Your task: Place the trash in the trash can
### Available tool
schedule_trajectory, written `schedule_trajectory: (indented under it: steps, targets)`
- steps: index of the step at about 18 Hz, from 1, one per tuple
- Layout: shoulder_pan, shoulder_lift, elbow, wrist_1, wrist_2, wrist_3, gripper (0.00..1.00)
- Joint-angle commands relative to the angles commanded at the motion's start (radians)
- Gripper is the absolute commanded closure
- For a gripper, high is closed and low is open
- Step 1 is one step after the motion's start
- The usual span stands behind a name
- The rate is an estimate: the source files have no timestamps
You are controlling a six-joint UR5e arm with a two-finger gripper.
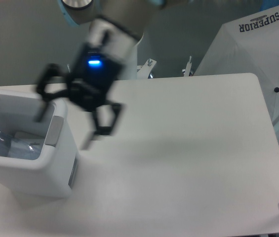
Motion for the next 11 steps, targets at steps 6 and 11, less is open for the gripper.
schedule_trajectory:
  steps: [6,11]
  targets:
    - [0.088,-0.118,0.002,0.000,0.029,0.097,0.00]
    - [0.092,-0.206,0.005,0.000,0.119,0.192,0.00]
